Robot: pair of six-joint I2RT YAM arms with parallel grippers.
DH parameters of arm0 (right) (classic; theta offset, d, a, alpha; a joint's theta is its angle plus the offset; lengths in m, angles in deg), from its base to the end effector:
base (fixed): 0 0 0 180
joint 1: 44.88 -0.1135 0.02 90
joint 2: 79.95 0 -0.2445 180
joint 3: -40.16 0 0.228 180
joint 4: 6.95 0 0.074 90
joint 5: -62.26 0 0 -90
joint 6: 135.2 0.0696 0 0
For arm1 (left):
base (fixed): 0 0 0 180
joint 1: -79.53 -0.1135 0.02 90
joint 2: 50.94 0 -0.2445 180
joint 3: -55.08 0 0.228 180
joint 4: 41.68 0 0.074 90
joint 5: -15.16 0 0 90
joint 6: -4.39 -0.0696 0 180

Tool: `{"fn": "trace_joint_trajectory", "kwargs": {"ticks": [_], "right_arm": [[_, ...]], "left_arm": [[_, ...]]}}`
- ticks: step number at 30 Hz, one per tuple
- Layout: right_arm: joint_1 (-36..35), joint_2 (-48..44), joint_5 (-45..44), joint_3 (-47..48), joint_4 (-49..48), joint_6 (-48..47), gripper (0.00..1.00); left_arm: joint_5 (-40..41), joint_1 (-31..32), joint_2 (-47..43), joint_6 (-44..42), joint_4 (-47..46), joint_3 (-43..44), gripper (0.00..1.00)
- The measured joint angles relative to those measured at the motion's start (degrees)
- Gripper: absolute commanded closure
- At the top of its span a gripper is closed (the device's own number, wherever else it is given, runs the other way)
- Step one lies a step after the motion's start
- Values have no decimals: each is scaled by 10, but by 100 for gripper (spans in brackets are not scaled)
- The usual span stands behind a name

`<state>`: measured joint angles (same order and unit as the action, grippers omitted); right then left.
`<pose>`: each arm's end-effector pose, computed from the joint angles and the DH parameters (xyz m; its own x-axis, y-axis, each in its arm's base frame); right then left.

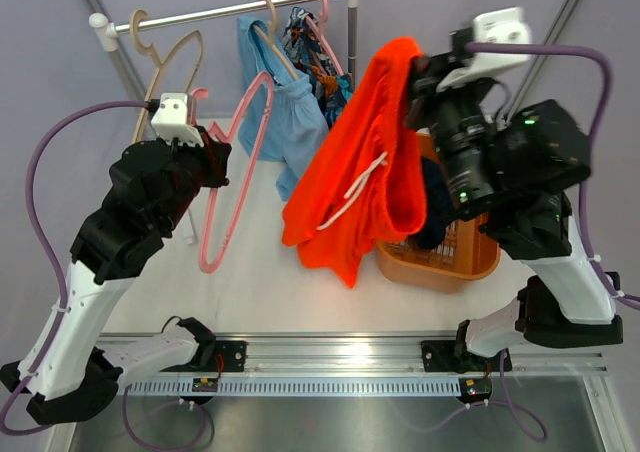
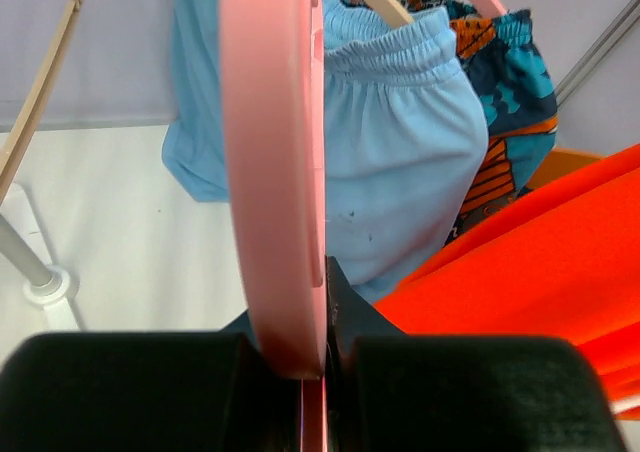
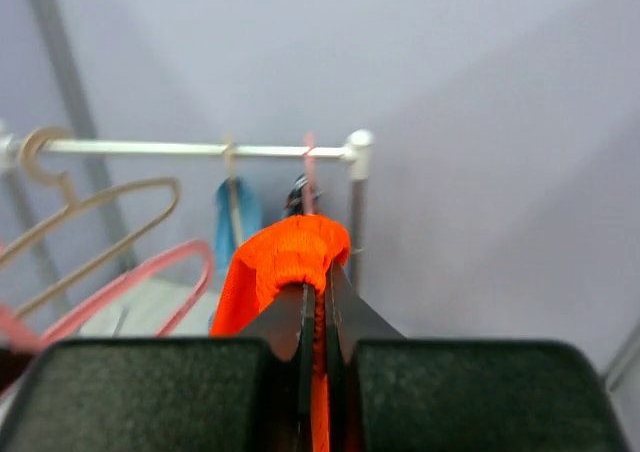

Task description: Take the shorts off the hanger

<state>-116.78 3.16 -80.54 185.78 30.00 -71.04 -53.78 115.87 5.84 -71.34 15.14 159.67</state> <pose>0.1150 0.1735 0.6086 0.2738 -0.0105 -0.9617 -0.2579 0.9625 -0.0839 0.1569 -0.0844 0.4652 -0.1881 -0.1472 -0.9711 0.2278 0.9552 -0.1889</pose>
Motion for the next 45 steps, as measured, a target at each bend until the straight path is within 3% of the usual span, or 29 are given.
{"fn": "trace_joint_trajectory", "kwargs": {"ticks": [6,12,17,26,30,34,38,45], "right_arm": [[3,15,-53,73,-239,-231,100],[61,10,-50,95,-303,-281,100],[154,-34,-35,6,-220,-164,100],[296,-111,35,-304,-3,182,99],[321,-111,88,-461,80,327,85],[328,-98,122,-577,135,419,44],[329,-126,150,-625,153,455,24],[329,-231,176,-615,149,465,12]], "left_arm": [[0,0,7,-14,30,18,100],[0,0,7,-24,47,18,100],[-2,0,7,-25,56,18,100],[0,0,17,-33,73,21,100],[4,0,35,-37,92,32,100],[6,-4,56,-43,105,56,100],[7,-14,71,-54,112,83,100],[-12,-102,128,-60,119,151,100]]}}
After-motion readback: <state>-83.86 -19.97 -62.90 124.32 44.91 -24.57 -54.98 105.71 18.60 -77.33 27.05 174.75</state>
